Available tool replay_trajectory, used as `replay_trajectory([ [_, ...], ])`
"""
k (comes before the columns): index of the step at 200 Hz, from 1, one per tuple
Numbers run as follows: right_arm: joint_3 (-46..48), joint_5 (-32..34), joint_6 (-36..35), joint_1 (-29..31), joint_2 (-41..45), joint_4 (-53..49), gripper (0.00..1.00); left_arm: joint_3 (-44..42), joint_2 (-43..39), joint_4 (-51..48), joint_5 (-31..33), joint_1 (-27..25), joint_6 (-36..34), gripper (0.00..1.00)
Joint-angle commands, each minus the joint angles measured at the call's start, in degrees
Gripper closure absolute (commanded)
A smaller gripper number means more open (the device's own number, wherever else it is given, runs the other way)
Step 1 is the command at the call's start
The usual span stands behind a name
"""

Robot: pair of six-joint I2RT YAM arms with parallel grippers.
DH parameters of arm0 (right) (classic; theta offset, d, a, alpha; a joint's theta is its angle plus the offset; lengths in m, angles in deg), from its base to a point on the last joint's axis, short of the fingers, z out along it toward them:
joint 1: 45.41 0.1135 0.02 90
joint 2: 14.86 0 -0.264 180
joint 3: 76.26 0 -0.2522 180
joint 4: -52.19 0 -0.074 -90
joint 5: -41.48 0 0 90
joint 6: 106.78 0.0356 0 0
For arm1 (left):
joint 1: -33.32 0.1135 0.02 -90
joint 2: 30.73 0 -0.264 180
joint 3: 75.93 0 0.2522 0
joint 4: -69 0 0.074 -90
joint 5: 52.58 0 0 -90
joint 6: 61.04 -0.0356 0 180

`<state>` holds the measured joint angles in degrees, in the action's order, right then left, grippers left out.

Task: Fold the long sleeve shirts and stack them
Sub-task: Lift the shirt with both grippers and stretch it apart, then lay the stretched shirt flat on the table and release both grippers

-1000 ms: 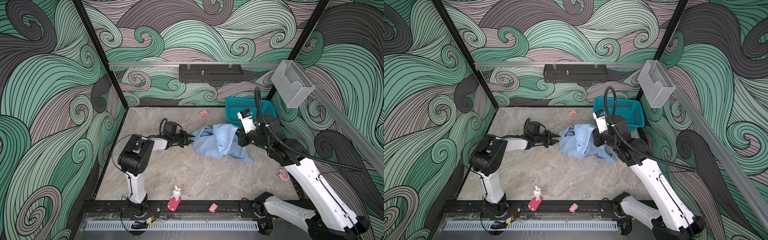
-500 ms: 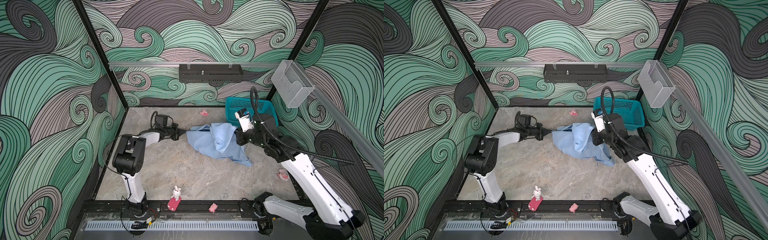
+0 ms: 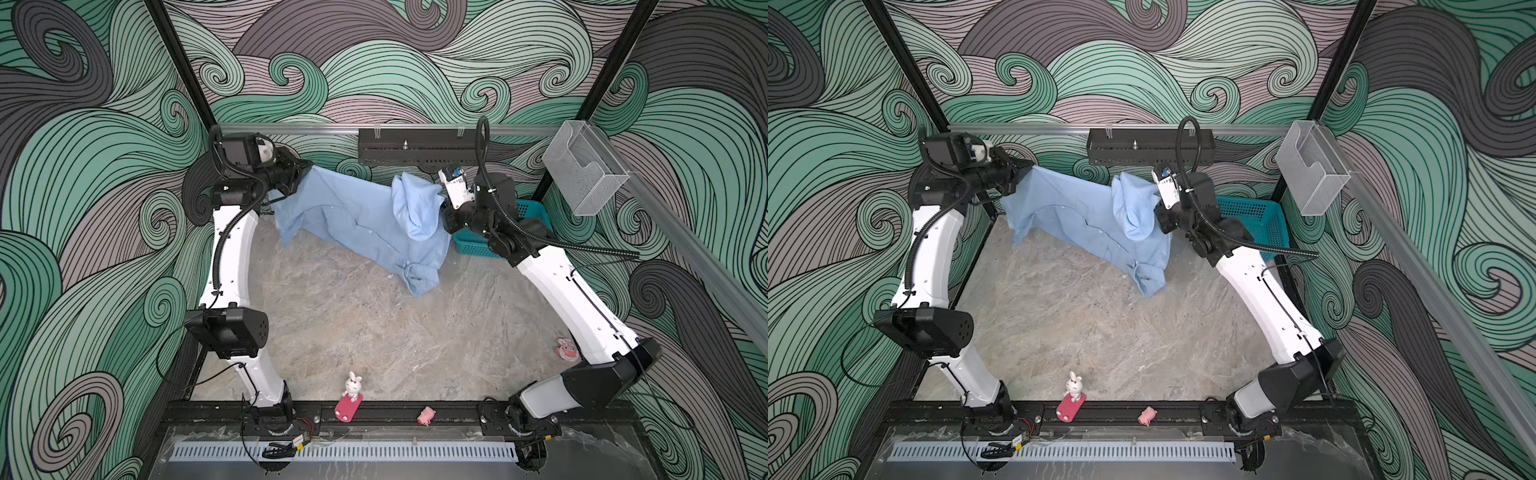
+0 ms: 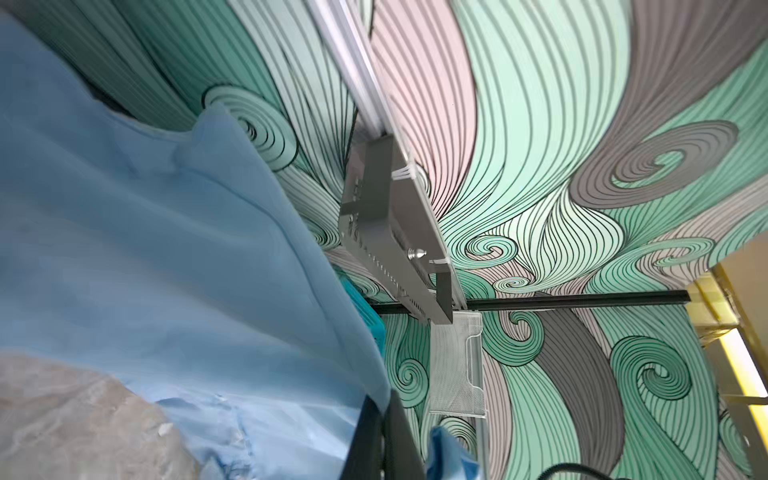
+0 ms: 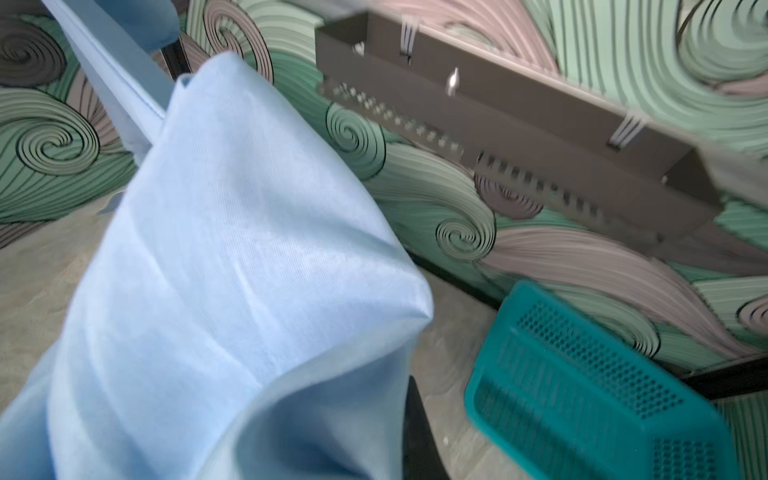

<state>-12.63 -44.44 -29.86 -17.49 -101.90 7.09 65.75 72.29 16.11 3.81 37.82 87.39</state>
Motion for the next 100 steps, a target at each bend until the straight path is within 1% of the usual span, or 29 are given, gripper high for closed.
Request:
replay_trajectory([
  [1, -1.6, 3.3, -4.6, -0.8, 1.8, -3.9, 1.00, 0.1, -0.2, -10.3, 8.1, 2.4, -6.7, 1.00],
  [9, -0.2, 3.1, -5.1, -0.4, 2.3, -4.6, 1.00, -5.0, -2.4, -10.1, 8.2, 2.4, -7.5, 1.00],
  [23, 4.1, 3.4, -6.0, 0.9, 3.9, -5.3, 1.00, -17.7, -7.5, -7.2, 9.0, 2.4, -7.7, 1.00],
  [37, 10.0, 4.3, -6.3, 2.1, 6.0, -5.6, 1.00, -31.9, -13.1, -3.0, 9.4, 2.3, -7.3, 1.00],
  [52, 16.7, 5.7, -5.4, 3.4, 9.0, -6.5, 1.00, -43.8, -17.7, -1.4, 9.1, 2.3, -7.5, 1.00],
  [70, 23.8, 7.1, -2.2, 5.1, 12.7, -8.5, 1.00, -53.8, -21.1, -3.3, 7.9, 1.8, -8.9, 1.00],
  [73, 24.7, 7.3, -1.5, 5.4, 13.3, -8.9, 1.00, -55.5, -23.0, -3.5, 7.8, 1.6, -9.1, 1.00],
  [86, 29.1, 8.5, 1.5, 7.0, 15.8, -10.9, 1.00, -61.9, -26.3, -3.7, 7.0, 1.2, -9.6, 1.00],
  [100, 33.1, 9.3, 4.4, 8.9, 18.1, -13.2, 1.00, -68.3, -30.1, -4.1, 7.7, 0.5, -10.2, 1.00],
])
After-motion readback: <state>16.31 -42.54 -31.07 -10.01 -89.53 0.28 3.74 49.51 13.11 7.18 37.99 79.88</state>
